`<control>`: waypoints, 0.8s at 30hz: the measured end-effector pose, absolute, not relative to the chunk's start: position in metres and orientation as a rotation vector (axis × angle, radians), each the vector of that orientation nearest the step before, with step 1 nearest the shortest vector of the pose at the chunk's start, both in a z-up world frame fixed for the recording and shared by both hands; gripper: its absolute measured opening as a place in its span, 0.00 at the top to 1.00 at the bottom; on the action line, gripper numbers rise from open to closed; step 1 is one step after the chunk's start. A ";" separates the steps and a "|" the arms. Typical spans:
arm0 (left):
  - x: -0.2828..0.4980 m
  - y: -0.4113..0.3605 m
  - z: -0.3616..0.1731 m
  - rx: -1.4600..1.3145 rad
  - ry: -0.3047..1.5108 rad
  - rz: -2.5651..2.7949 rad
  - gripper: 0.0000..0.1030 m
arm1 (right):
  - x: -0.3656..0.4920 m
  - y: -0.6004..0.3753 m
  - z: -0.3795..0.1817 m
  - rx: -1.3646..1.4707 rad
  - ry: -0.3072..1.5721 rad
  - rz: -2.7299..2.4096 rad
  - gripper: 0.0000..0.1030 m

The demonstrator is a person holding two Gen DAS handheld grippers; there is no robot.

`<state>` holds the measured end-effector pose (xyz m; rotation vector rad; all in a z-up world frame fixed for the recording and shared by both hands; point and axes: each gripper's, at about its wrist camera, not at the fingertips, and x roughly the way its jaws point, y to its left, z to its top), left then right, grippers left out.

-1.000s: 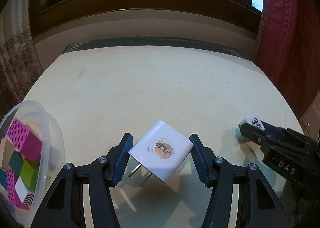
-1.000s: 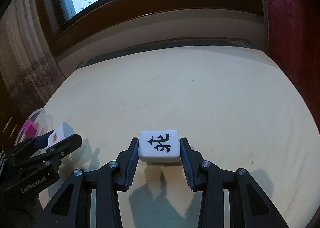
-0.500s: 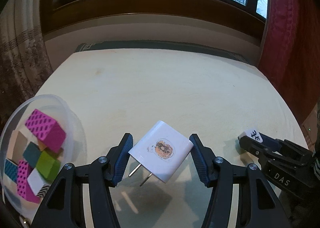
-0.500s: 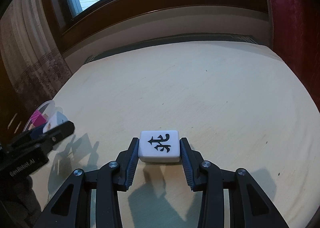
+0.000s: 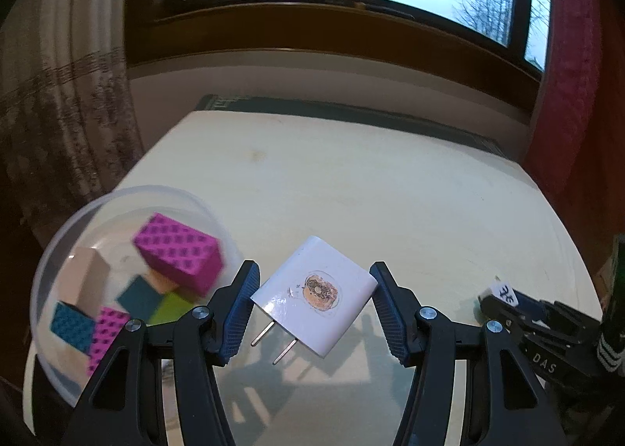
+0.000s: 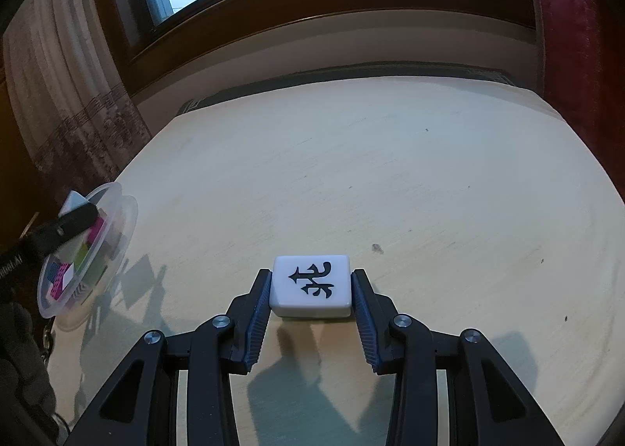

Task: Organize rigid objects
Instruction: 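Carry the charger into the clear bowl and release with the left tool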

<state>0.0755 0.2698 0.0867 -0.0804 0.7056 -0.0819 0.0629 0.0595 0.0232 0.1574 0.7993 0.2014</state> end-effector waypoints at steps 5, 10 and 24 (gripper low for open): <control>0.070 0.296 0.095 -0.090 0.673 -0.014 0.42 | 0.060 0.064 0.023 0.157 0.802 0.206 0.59; 0.070 0.327 0.095 -0.117 0.667 0.049 0.42 | 0.061 0.072 0.023 0.151 0.806 0.217 0.59; 0.078 0.392 0.077 -0.170 0.687 0.177 0.42 | 0.056 0.105 0.034 0.115 0.799 0.285 0.59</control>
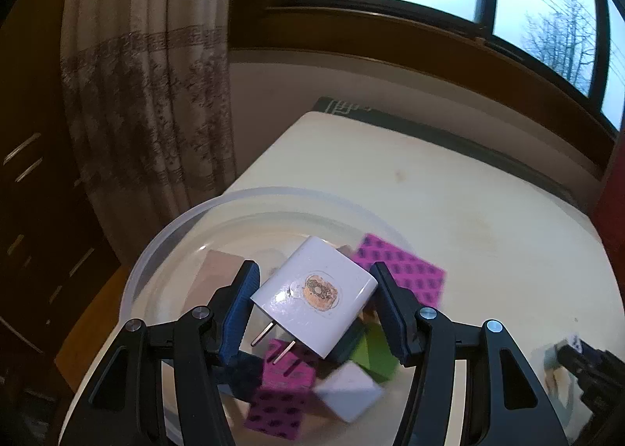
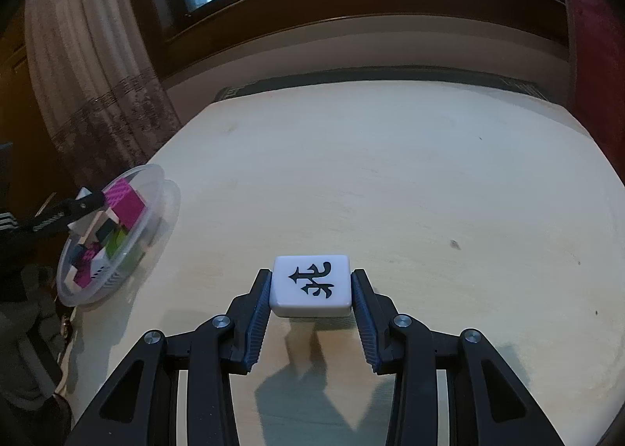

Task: Organize rigid objects
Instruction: 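Carry the charger into the clear bowl and release with the left tool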

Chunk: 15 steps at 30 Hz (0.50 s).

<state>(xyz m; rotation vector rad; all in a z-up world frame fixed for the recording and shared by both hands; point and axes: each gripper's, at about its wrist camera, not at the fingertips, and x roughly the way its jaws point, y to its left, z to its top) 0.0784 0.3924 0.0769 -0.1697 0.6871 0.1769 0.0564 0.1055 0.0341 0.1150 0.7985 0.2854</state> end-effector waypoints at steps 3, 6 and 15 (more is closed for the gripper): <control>0.082 0.400 0.073 -0.172 0.694 0.190 0.42 | 0.056 0.114 0.039 0.104 0.791 0.304 0.59; 0.083 0.405 0.069 -0.181 0.699 0.195 0.42 | 0.053 0.122 0.043 0.092 0.785 0.322 0.59; 0.083 0.411 0.068 -0.200 0.698 0.191 0.42 | 0.053 0.150 0.053 0.066 0.772 0.377 0.59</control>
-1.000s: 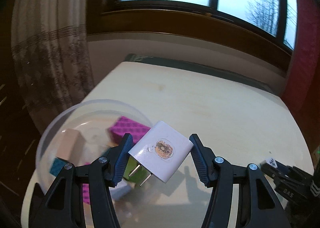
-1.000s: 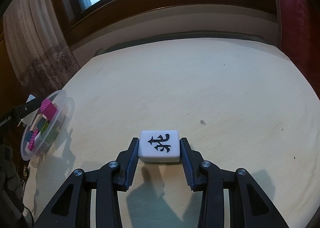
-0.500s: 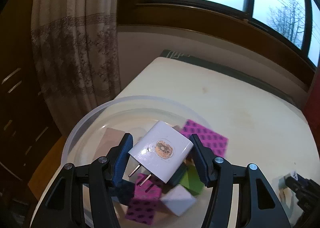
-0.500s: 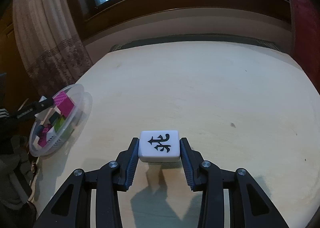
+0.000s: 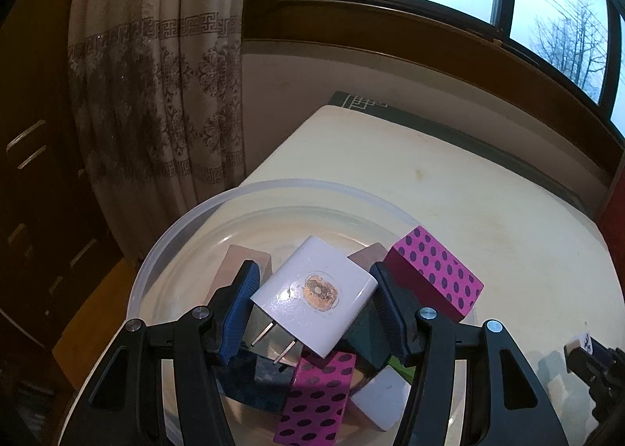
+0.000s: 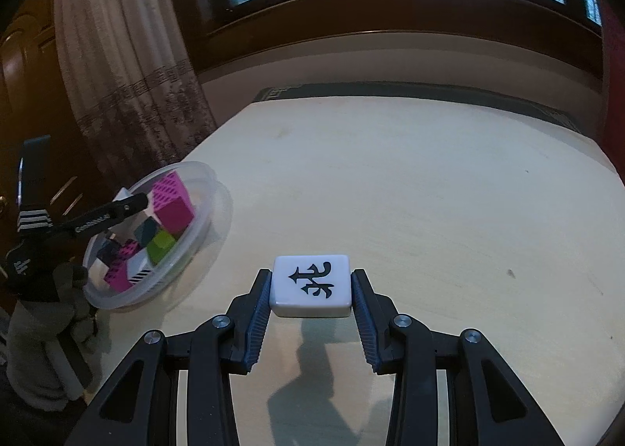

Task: Organize rigid objects
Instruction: 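Carry the charger into the clear bowl and release with the left tool, then lower the mahjong tile into the clear bowl and open the right tool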

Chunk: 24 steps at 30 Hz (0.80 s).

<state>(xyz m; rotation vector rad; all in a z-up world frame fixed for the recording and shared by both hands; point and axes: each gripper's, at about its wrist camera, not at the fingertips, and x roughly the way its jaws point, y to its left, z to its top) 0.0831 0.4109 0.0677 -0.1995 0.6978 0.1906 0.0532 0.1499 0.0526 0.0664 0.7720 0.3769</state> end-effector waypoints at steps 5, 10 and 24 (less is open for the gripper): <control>0.083 0.413 0.068 -0.211 0.698 0.197 0.42 | 0.053 0.163 0.056 0.054 0.767 0.408 0.59; 0.078 0.411 0.075 -0.200 0.670 0.196 0.40 | 0.054 0.176 0.061 0.048 0.760 0.436 0.59; 0.069 0.418 0.084 -0.174 0.635 0.220 0.39 | 0.059 0.227 0.079 0.026 0.728 0.545 0.59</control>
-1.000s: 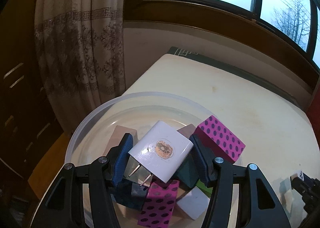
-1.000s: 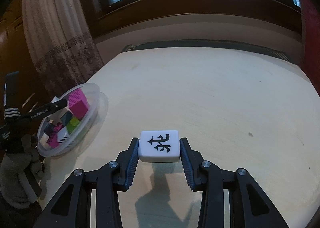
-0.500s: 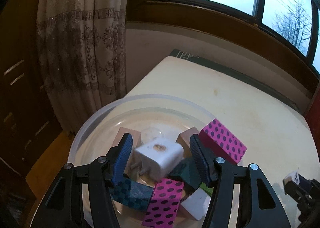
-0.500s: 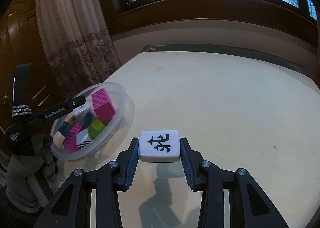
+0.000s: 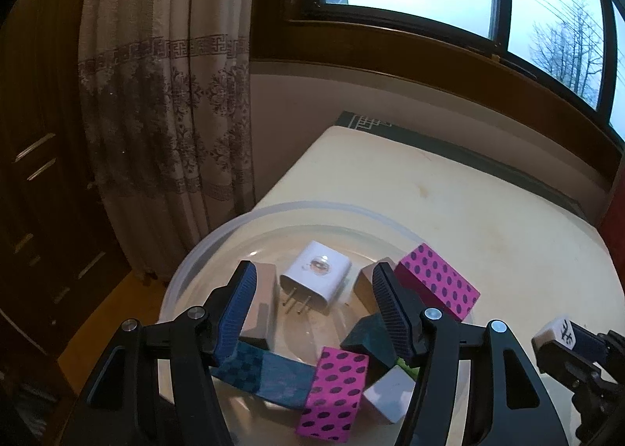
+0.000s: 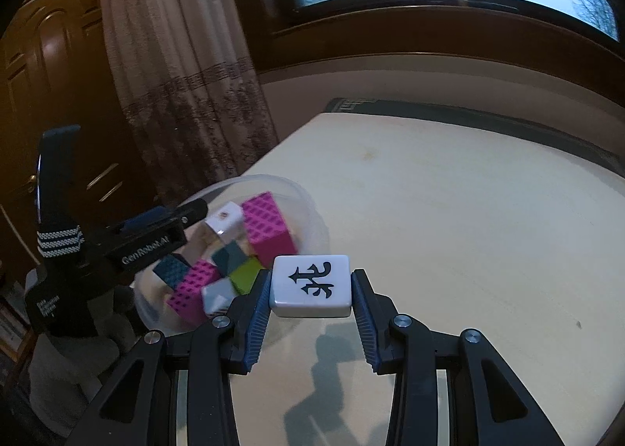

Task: Organize rigid objects
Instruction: 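Lower the mahjong tile into the clear bowl and open the right tool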

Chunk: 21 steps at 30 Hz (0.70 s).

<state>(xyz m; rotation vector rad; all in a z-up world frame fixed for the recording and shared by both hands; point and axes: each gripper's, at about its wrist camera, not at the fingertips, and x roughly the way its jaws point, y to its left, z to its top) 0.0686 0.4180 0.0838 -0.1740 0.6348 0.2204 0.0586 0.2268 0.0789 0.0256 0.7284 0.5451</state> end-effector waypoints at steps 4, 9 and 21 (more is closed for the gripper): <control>0.065 0.424 0.087 -0.181 0.624 0.237 0.39 | 0.061 0.246 0.082 0.011 0.719 0.578 0.59; 0.062 0.433 0.090 -0.193 0.614 0.254 0.39 | 0.063 0.265 0.084 0.005 0.716 0.612 0.59; 0.060 0.443 0.091 -0.213 0.605 0.292 0.32 | 0.068 0.293 0.084 0.008 0.705 0.661 0.53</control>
